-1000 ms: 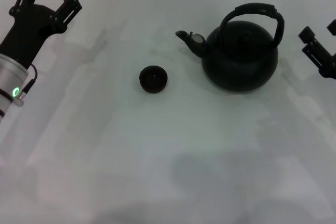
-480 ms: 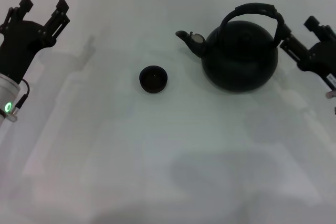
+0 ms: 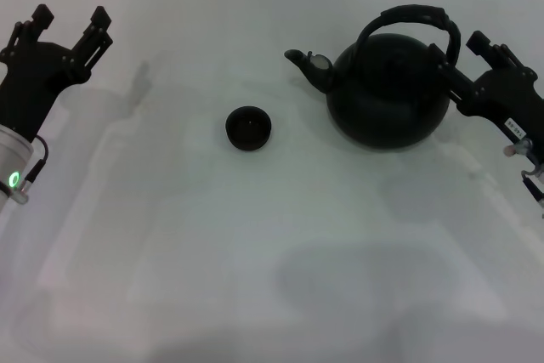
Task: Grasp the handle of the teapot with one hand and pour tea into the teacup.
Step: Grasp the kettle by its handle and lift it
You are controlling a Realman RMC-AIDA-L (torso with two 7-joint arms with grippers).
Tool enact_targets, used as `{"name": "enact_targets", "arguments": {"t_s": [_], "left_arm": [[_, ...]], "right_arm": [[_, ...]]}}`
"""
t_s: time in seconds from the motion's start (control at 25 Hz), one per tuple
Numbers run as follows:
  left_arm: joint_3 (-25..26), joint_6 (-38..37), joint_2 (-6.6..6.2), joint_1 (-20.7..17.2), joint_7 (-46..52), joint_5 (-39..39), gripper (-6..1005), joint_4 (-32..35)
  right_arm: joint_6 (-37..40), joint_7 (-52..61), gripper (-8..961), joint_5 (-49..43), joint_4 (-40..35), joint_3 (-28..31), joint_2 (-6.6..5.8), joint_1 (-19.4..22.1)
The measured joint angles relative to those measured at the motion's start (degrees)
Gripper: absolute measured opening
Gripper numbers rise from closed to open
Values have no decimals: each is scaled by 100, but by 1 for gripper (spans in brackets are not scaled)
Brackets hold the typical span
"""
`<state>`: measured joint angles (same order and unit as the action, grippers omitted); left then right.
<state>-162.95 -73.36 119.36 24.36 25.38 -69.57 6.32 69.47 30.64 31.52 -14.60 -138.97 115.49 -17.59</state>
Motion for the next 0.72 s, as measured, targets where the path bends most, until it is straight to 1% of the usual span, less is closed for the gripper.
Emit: {"name": "enact_targets", "arguments": {"t_s": [0.28, 0.64, 0.72], "left_arm": [[0, 0, 0, -17, 16, -5, 893, 3], [0, 0, 4, -19, 27, -7, 892, 9], [0, -1, 3, -16, 28, -7, 893, 10]], "right_arm": [[-360, -7, 812, 3, -83, 34, 6, -107], [-376, -10, 810, 26, -79, 37, 9, -113], [-386, -10, 735, 30, -75, 39, 9, -113]]}}
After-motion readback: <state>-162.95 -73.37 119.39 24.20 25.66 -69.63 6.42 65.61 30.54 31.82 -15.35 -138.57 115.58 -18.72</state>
